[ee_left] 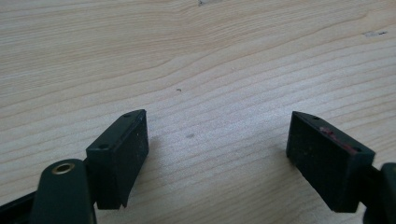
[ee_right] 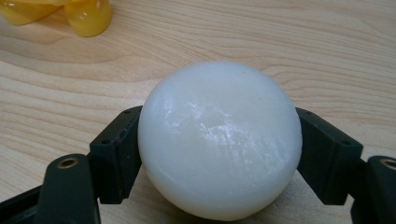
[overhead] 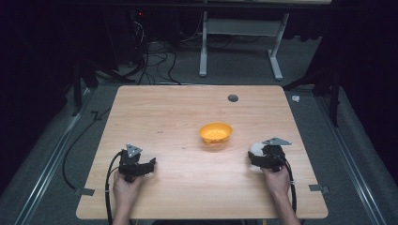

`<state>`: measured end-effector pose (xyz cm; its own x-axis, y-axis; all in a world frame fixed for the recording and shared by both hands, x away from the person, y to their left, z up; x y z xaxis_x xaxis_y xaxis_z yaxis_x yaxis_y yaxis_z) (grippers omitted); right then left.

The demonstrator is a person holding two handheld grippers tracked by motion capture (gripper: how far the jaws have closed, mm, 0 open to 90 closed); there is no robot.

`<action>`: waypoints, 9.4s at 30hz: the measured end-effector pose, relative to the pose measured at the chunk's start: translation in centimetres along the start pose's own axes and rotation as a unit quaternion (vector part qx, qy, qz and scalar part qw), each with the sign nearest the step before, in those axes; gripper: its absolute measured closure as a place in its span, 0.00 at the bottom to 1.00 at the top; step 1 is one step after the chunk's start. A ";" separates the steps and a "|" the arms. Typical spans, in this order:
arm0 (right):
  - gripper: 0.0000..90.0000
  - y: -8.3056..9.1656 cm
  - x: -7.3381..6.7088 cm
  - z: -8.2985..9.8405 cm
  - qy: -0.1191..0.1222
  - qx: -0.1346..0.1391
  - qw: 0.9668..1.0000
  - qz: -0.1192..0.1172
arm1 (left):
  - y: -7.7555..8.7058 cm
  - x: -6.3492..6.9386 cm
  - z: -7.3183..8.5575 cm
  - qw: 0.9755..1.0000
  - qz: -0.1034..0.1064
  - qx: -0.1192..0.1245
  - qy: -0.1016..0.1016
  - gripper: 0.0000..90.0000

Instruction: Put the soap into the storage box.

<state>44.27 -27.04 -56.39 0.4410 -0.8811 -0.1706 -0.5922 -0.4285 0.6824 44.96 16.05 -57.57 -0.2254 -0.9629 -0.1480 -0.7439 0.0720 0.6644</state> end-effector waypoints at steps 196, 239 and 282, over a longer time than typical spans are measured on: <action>0.27 -8.3 -9.1 -10.9 0.066 -0.038 0.991 -0.109 | 0.0 0.0 0.0 1.000 0.002 0.000 -0.001 0.23; 0.35 -3.0 -8.2 -12.9 0.075 0.037 0.990 -0.109 | 0.0 0.0 0.0 1.000 0.001 0.001 -0.001 0.23; 0.35 1.2 -6.3 -12.3 0.077 0.068 0.991 -0.083 | 0.0 0.0 0.0 1.000 0.001 0.000 -0.001 0.23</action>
<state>49.08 -19.54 -45.69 0.6315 -0.7598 -0.1546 -0.5841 -0.5973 0.5497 44.97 16.01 -57.58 -0.2278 -0.9624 -0.1481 -0.7440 0.0738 0.6641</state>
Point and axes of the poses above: each handheld gripper's, and its own axes: y roughly backward along the jaws, z roughly out of its underside, x roughly to its right, the point moved 10 cm from there along -y, roughly forward along the jaws, and after that the axes turned 14 degrees about -z, right-handed, at the moved point
